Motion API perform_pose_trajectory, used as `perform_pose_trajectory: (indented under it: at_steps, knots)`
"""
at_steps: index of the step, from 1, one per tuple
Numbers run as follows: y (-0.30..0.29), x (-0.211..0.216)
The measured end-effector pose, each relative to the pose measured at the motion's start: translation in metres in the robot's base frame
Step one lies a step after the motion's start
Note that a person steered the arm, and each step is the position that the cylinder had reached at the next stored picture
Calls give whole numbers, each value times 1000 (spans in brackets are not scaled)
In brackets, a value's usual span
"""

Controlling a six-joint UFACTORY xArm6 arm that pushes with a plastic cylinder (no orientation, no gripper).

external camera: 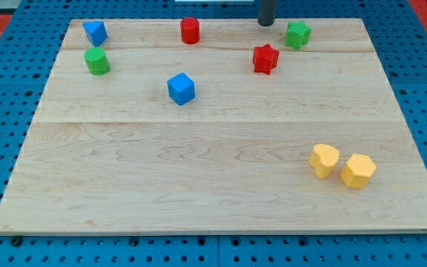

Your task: Push the blue cube vertical to the green circle

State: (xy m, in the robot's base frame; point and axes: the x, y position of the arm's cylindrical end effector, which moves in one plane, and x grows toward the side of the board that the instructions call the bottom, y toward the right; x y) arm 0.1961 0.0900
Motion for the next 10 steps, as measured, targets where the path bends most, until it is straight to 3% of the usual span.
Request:
perform_pose_trajectory:
  at_steps: [2, 4, 6, 7, 10]
  knots:
    - [-7, 12]
    - [-43, 110]
    - [-172, 198]
    - [-255, 208]
    - [-258, 210]
